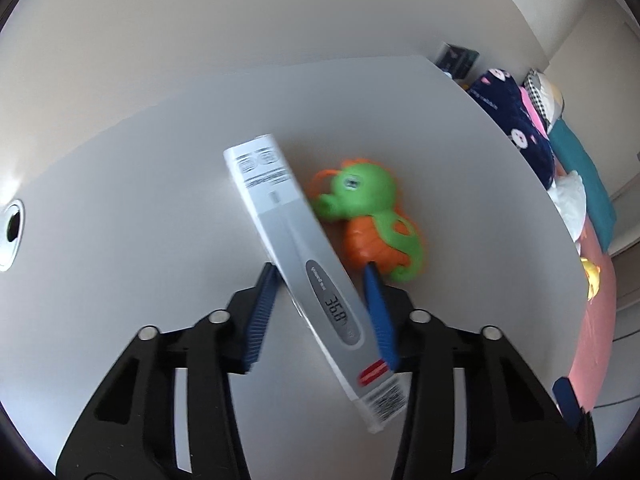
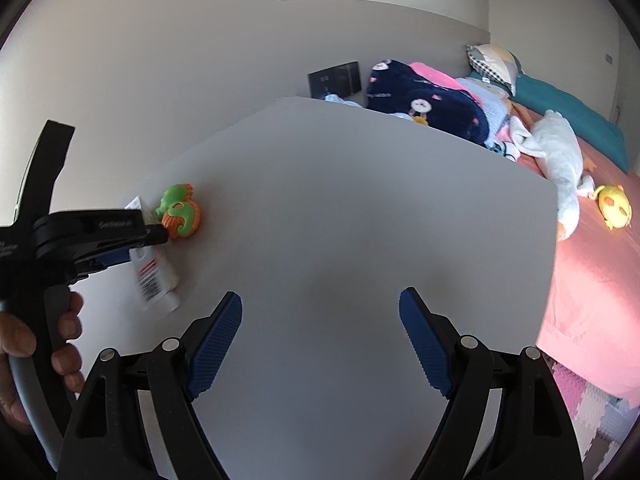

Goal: Collect trash
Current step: 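Grasp the white thermometer box with the left tool while the right tool grasps the green seahorse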

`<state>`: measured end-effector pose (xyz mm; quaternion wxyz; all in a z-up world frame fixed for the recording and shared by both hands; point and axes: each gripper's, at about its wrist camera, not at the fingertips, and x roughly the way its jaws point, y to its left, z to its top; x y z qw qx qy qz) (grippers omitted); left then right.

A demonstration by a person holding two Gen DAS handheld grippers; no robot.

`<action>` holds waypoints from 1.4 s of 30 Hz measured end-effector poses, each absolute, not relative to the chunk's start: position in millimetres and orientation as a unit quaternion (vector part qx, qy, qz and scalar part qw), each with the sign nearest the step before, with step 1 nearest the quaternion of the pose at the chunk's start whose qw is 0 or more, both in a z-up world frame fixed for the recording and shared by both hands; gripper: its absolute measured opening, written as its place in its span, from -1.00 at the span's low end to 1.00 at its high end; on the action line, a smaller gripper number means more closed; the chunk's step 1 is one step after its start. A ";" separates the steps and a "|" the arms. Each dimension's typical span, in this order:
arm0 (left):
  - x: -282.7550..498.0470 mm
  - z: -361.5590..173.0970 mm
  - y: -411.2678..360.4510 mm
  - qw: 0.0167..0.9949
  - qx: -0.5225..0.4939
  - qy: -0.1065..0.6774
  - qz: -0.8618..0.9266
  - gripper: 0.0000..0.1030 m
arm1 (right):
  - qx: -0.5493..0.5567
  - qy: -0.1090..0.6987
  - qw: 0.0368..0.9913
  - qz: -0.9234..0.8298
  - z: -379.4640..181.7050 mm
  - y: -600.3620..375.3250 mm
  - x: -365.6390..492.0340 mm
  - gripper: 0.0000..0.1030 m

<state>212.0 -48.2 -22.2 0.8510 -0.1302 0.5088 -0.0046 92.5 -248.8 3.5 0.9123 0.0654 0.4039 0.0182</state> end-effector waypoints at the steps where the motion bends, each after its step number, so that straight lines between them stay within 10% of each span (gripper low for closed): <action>1: 211.2 -22.6 -41.9 0.852 -0.130 0.507 -0.004 -0.32 | 0.062 0.404 0.912 0.023 4.1 -243.4 96.2 0.58; 34: 216.4 -6.7 47.2 0.883 -0.120 0.453 0.032 -0.48 | 0.003 0.449 0.889 0.094 -17.7 -107.2 221.3 0.57; 39: 219.4 -8.9 45.5 0.881 -0.117 0.458 0.030 -0.48 | -0.026 0.441 0.893 0.087 -17.2 -102.2 222.6 -0.02; 42: 220.0 -10.8 43.0 0.881 -0.111 0.460 0.028 -0.48 | -0.024 0.443 0.892 0.088 -16.3 -105.5 221.5 -0.06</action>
